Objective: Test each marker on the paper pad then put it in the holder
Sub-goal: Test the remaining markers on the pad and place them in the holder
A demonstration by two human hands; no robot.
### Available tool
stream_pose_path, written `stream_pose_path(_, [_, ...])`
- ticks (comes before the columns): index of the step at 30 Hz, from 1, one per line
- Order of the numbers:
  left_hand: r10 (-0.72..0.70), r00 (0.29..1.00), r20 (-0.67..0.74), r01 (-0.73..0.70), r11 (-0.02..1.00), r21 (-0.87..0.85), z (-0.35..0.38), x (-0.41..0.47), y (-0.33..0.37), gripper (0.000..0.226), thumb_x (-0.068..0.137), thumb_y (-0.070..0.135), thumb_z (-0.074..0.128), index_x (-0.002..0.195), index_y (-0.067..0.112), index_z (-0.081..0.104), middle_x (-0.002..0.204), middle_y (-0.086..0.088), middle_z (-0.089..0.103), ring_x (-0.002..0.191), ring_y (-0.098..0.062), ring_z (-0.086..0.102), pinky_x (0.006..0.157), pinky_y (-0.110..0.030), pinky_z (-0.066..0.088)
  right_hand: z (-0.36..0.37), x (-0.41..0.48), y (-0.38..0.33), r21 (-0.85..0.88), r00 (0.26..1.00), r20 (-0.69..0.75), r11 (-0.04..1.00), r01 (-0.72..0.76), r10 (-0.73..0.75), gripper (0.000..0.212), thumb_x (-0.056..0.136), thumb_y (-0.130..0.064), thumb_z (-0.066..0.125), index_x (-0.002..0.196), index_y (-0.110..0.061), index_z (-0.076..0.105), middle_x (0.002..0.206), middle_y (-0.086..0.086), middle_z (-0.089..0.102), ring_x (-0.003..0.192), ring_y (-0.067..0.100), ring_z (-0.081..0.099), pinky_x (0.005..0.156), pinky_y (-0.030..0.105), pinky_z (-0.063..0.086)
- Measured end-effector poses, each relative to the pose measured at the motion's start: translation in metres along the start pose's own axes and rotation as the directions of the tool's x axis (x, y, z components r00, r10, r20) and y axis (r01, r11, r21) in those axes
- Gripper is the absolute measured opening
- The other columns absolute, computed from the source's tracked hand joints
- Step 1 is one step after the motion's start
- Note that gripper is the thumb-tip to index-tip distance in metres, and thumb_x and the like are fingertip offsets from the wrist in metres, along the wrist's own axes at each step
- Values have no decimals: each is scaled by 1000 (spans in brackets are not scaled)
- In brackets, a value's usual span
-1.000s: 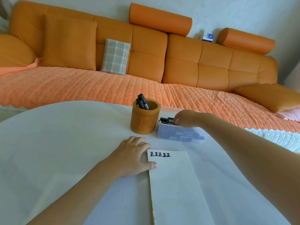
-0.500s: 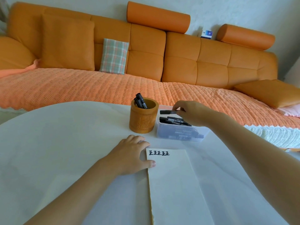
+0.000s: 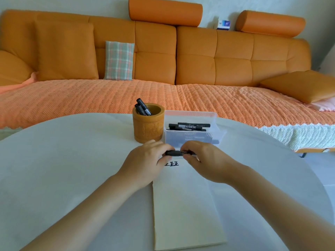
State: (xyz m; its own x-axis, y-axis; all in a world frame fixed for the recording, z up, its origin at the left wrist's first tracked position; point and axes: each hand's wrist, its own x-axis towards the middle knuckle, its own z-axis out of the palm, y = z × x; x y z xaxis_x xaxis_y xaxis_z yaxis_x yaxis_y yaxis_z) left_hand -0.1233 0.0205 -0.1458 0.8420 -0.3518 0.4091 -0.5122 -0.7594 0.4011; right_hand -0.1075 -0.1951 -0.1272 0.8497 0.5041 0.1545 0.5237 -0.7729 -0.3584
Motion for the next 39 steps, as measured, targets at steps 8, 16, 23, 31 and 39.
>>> stream_pose_path(8, [34,999,-42,-33,999,29,7,5,2,15,91,34,65,106,35,69,79,23,52,80,-3,47,57,-19,37,12,9,4,-69,995,49,994,86,-83,27,102,-38,43,94,-18,58,84,-4,60,76,21,56,70,42,48])
stream_pose_path(16, [128,992,5,-128,989,77,10,5,-6,21,94,41,58,102,30,74,81,13,65,77,-9,46,55,-33,45,16,6,-1,-224,994,57,969,100,-90,29,104,-41,35,94,-20,52,78,-3,61,66,26,51,60,40,45])
stream_pose_path(23, [67,996,51,-62,995,-80,11,3,-9,30,93,44,53,107,28,74,81,14,63,82,-10,49,62,-36,47,19,4,-6,-279,994,64,954,108,-93,29,105,-42,32,96,-20,49,73,-4,56,63,27,51,52,36,35])
stream_pose_path(31, [54,996,67,-53,999,-11,7,6,-8,42,93,51,37,102,25,68,87,12,60,86,-9,47,67,-38,48,15,6,-5,-224,972,-22,949,223,-233,32,104,-35,31,98,-18,57,78,-5,60,63,23,52,56,40,42])
stream_pose_path(39, [64,996,68,-56,992,-112,7,3,-9,34,93,44,47,106,25,73,86,11,63,86,-8,49,69,-32,46,16,3,1,-329,968,-44,918,220,-248,51,96,-52,10,103,-26,54,71,-5,62,58,24,53,48,36,40])
